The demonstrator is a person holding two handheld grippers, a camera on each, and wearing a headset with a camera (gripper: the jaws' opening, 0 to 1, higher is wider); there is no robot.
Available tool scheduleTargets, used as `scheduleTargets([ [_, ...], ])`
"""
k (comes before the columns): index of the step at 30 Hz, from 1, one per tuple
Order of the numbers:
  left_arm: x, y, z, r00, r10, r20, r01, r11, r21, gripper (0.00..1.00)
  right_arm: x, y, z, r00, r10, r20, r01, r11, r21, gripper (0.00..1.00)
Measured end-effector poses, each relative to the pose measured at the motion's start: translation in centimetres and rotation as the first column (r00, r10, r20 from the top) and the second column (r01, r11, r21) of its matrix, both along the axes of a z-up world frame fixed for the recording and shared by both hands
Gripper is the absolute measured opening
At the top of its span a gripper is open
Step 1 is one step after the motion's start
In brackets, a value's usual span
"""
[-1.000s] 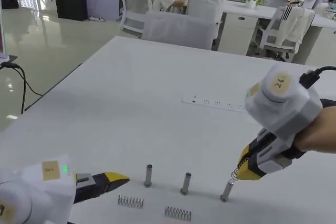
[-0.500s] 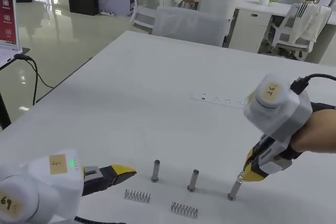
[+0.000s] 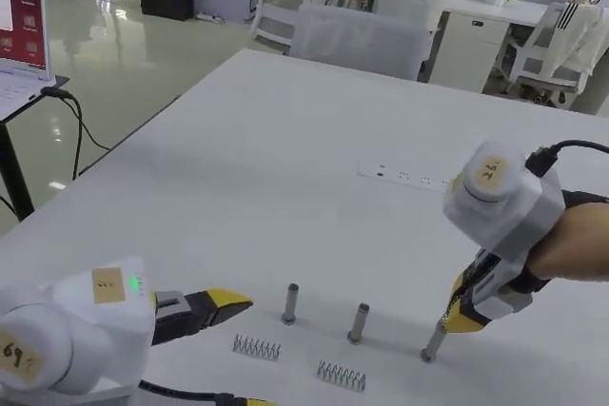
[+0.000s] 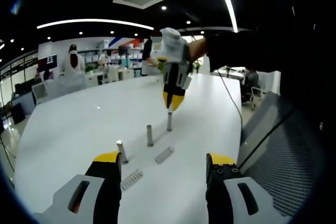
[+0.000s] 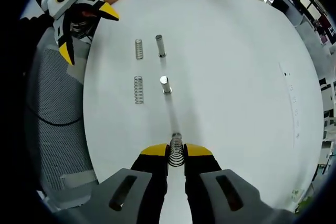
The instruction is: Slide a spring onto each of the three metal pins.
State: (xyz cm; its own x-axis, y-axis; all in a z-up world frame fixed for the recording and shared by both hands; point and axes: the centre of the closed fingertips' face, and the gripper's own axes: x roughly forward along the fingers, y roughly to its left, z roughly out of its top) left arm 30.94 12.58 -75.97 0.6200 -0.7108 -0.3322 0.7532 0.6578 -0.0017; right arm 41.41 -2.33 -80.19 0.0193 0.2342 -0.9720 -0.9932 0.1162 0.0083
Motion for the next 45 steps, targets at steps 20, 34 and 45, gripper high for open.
scheduleTargets([
  [20,0.1,-0.5,0.1,1.0,-0.029,-0.002,0.029,0.999,-0.016,0.59,-0.1,0.1,-2.9,1.0,-0.02,-0.018,0.019,0.999,-0.051,0.08],
  [34,0.1,-0.7,0.1,1.0,-0.03,-0.007,0.03,1.0,-0.007,0.59,-0.2,0.0,-4.4,0.999,-0.028,-0.034,0.027,0.998,-0.053,0.09],
  [45,0.0,-0.2,0.3,1.0,-0.004,-0.004,0.004,1.0,-0.002,0.58,-0.3,0.0,-5.2,0.999,-0.014,-0.037,0.012,0.998,-0.066,0.09],
])
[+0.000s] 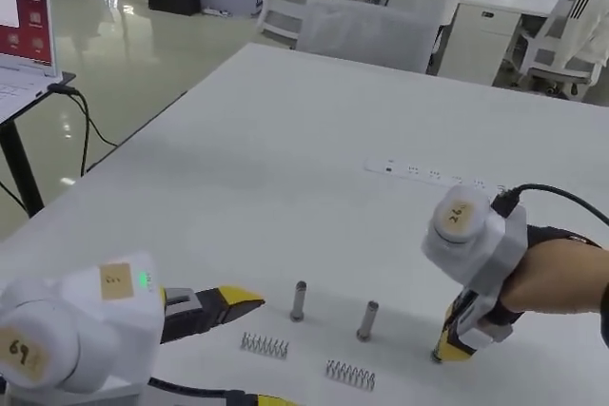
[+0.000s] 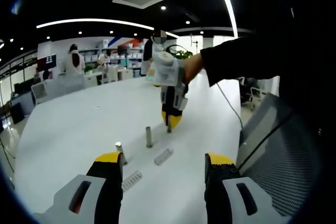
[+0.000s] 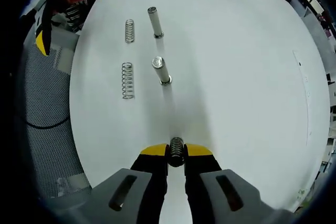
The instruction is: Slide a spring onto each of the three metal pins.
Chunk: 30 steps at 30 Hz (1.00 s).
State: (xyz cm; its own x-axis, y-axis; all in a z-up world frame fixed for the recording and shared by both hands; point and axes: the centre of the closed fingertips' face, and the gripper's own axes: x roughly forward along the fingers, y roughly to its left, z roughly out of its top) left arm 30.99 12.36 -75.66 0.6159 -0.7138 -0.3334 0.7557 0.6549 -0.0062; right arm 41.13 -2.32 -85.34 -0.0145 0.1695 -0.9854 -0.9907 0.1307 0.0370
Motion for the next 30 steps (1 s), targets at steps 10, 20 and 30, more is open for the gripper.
scheduleTargets([
  [10,0.1,0.2,0.1,1.0,0.014,0.004,-0.014,1.0,-0.004,0.58,-0.2,0.0,-0.3,1.0,0.023,-0.003,-0.023,1.0,-0.011,0.1],
  [20,0.1,0.1,0.1,1.0,0.003,0.008,-0.003,1.0,-0.008,0.57,-0.1,0.4,0.7,0.999,0.029,0.019,-0.029,1.0,0.012,0.21],
  [30,0.1,-0.2,-0.1,1.0,-0.017,0.005,0.017,1.0,-0.012,0.57,-1.0,1.7,2.8,0.995,0.07,0.069,-0.073,0.997,0.038,0.25],
])
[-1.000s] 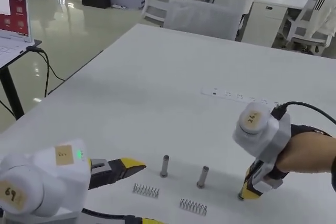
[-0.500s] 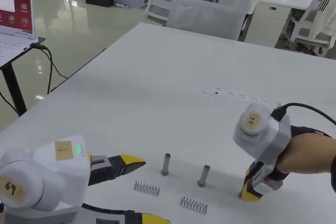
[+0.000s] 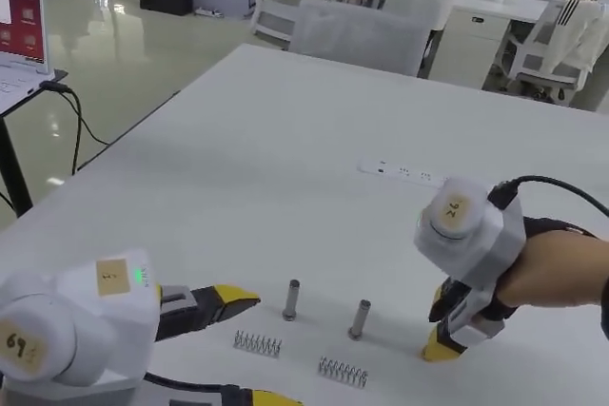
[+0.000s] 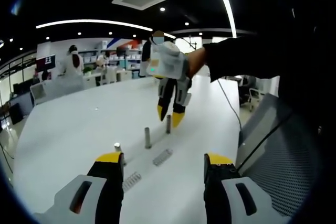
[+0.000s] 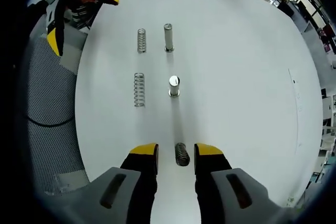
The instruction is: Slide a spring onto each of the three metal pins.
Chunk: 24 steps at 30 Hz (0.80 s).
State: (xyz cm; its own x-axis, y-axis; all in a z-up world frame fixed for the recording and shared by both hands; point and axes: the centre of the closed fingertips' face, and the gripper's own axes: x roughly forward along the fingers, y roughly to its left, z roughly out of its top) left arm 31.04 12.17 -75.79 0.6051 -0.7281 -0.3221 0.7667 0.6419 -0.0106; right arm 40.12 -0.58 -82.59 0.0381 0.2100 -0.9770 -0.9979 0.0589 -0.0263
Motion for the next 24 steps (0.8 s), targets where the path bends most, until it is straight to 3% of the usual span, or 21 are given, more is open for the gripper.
scheduleTargets([
  [10,0.2,-0.3,-0.2,1.0,-0.025,-0.004,0.025,1.0,0.003,0.56,-2.2,2.7,0.8,0.999,0.049,-0.023,-0.048,0.998,0.047,0.23],
  [24,0.1,-0.5,-0.7,0.999,-0.048,-0.023,0.048,0.999,0.012,0.55,-4.7,5.7,-1.3,0.993,0.099,-0.061,-0.094,0.992,0.079,0.17],
])
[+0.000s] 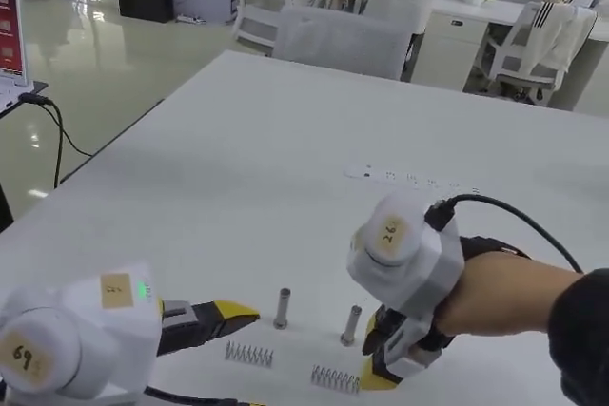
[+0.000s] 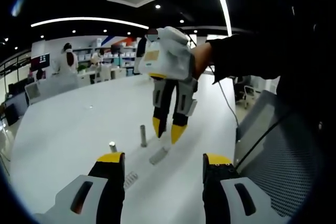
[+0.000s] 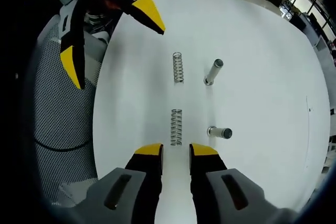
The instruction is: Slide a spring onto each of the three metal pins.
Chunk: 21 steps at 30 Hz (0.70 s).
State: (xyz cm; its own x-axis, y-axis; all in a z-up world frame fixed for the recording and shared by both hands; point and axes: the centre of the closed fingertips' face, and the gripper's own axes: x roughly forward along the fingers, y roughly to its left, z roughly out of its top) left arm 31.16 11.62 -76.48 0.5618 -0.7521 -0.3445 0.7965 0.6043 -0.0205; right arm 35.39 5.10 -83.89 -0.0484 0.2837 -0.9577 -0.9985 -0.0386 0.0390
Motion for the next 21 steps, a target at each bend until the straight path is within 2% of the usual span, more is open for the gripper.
scheduleTargets([
  [4,-0.1,-0.1,-0.2,1.0,-0.003,-0.009,0.003,1.0,0.005,0.54,-0.2,0.5,-0.9,1.0,0.004,-0.005,-0.004,1.0,0.006,0.15],
  [9,-0.2,-0.1,-0.3,1.0,-0.002,-0.012,0.002,1.0,0.008,0.54,-0.2,0.3,-1.9,1.0,0.019,-0.001,-0.019,1.0,-0.014,0.13],
  [15,-0.3,-0.3,-0.5,1.0,-0.001,-0.019,0.001,1.0,0.013,0.53,-0.3,0.5,-2.5,1.0,0.023,-0.005,-0.023,1.0,-0.015,0.12],
  [21,-0.3,-0.1,-0.5,1.0,0.008,-0.021,-0.008,1.0,0.016,0.52,0.0,0.2,-3.0,0.998,0.052,0.026,-0.05,0.997,-0.05,0.09],
])
